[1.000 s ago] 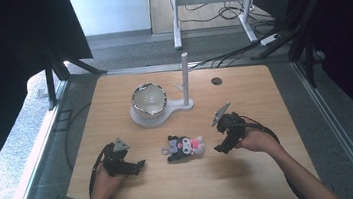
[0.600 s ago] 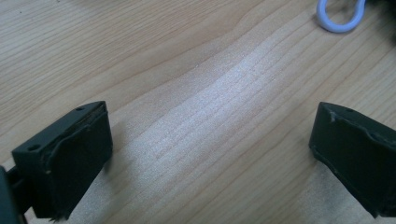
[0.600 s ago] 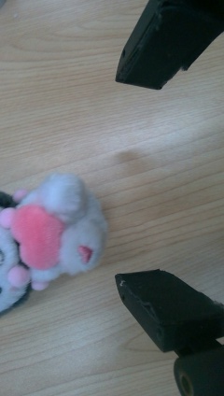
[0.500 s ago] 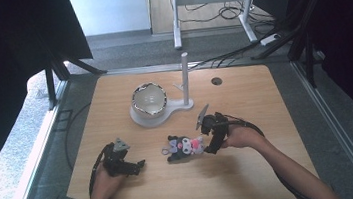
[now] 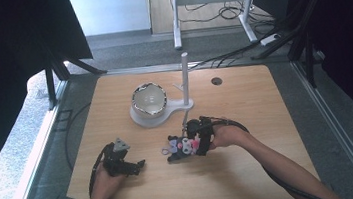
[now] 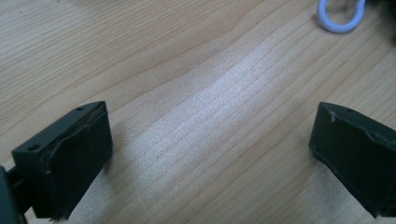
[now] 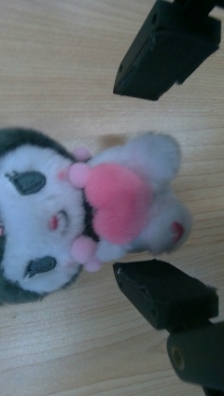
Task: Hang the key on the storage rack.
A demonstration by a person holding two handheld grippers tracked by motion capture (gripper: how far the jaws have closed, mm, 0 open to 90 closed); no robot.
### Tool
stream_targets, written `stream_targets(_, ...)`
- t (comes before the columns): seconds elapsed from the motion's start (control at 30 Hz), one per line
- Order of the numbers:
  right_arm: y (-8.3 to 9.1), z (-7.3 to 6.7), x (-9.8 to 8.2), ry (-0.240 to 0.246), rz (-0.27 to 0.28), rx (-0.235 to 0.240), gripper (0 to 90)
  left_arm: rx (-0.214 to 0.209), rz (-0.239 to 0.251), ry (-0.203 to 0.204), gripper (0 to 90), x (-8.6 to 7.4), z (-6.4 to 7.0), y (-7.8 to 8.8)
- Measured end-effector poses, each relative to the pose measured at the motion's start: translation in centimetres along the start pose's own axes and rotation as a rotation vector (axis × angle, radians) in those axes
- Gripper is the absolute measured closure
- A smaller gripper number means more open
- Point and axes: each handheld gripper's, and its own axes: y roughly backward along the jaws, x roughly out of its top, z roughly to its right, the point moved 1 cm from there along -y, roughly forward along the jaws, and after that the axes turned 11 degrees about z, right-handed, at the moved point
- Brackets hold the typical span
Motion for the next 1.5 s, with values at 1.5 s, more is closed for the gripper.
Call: stream_targets(1.5, 5.2, 1.9, -1.0, -0.085, -0.016, 0.082, 45.1, 0.003, 0.002, 0.004, 0.0, 0.0, 0.0, -0.1)
